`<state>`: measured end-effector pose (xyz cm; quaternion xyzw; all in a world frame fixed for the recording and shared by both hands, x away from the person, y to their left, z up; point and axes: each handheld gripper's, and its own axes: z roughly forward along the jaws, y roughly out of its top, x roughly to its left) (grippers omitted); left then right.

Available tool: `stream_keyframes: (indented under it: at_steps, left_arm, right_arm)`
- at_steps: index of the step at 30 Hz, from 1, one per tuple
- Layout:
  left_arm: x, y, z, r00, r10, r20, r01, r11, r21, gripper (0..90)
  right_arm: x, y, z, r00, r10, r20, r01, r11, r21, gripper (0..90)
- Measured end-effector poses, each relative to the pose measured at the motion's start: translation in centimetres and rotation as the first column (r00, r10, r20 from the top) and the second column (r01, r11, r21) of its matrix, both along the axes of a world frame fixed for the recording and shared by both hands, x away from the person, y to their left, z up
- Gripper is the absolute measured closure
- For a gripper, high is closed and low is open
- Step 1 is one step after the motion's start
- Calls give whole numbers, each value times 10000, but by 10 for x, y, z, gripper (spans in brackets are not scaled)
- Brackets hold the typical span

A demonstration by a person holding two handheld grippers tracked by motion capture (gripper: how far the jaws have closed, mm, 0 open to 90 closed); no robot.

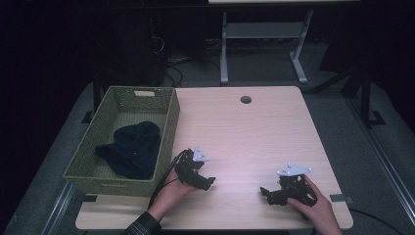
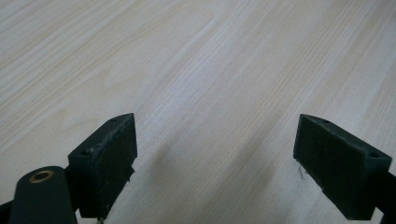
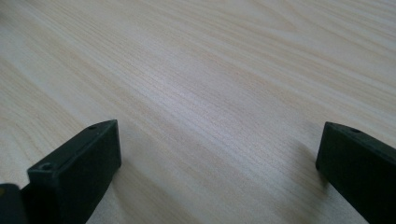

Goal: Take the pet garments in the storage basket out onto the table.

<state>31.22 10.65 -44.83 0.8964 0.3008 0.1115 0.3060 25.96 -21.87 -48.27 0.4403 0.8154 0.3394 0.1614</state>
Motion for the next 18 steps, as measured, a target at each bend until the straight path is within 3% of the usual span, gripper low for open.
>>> stream_keyframes:
  at_steps: [4, 14, 18]
  left_arm:
    - [2, 0, 4, 9999, 56, -83, -56, 10000, 0, 131]
    - [5, -5, 16, 9990, -293, -331, 315, 9973, 669, 134]
    - [10, -5, 22, 9990, -285, -332, 309, 9968, 739, 134]
  right_arm:
    - [0, 0, 0, 10000, -6, 10, 6, 10000, 13, 0]
    - [0, 0, 0, 10000, -8, 16, 8, 10000, 18, 0]
    - [0, 0, 0, 10000, -8, 16, 8, 10000, 19, 0]
